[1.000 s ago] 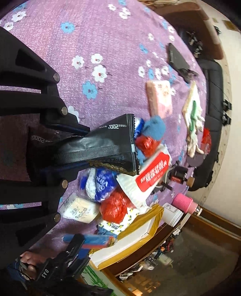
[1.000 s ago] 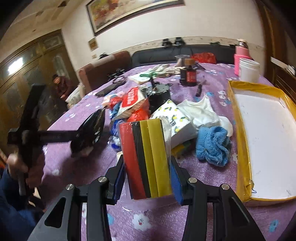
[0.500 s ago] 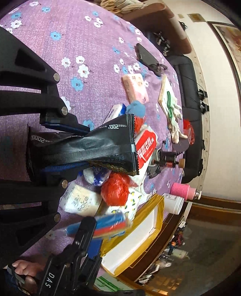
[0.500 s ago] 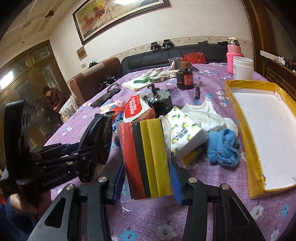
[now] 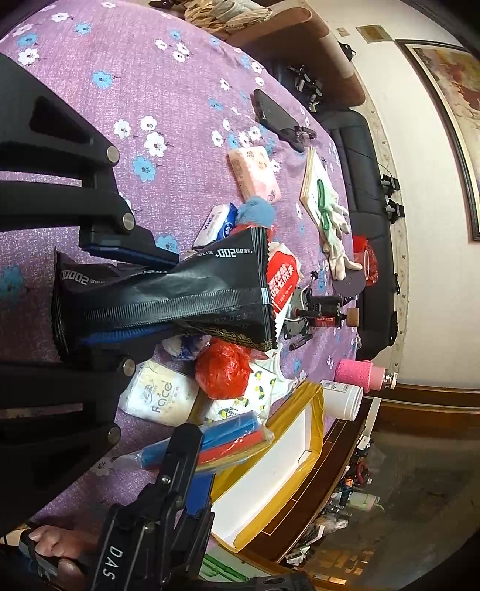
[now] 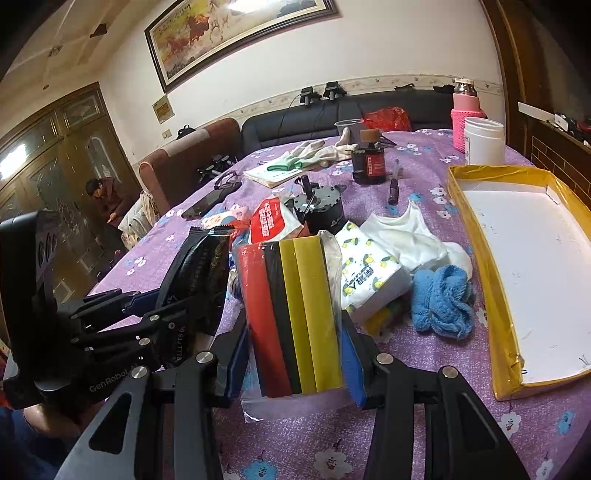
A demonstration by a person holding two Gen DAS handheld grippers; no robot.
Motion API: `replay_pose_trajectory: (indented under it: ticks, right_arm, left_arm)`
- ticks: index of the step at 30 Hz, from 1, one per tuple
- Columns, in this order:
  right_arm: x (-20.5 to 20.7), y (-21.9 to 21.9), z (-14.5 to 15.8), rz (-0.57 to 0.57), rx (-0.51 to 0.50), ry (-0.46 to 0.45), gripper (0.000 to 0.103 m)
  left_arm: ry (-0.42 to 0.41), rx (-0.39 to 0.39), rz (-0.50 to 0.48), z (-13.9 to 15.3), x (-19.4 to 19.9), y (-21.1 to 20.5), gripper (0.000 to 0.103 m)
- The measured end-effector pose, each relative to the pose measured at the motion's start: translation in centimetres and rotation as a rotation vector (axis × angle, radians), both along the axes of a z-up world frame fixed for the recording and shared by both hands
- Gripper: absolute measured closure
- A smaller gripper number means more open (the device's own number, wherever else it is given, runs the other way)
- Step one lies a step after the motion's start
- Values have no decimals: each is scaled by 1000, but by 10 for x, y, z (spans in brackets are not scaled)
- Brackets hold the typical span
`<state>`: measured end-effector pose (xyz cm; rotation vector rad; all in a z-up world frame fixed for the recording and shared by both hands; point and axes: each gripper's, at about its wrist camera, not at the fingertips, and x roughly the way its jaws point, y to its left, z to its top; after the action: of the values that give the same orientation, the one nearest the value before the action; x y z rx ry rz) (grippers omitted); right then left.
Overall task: Organize soft objects
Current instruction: 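Lift the black bag and striped bundle and carry both toward the yellow tray, then lower the black bag and striped bundle into the tray and open both grippers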
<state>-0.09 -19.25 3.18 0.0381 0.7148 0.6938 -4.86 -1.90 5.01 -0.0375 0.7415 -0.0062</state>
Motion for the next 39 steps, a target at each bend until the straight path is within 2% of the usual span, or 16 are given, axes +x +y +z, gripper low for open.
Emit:
replay_pose_trajectory:
  ticks: [15, 30, 34, 39]
  right_arm:
    - [7, -30, 15, -42, 50, -26, 55]
    - [19, -69, 26, -125, 107, -23, 55]
    - [30, -81, 33, -167, 118, -21, 55]
    - [66, -108, 55, -266, 159, -9, 55]
  left_arm:
    - [-24, 45, -25, 16, 5, -22, 74]
    - [-46, 60, -105, 34, 24, -59, 74]
    - [-32, 41, -135, 38, 37, -73, 74]
    - [-13, 6, -180, 51, 65, -95, 74]
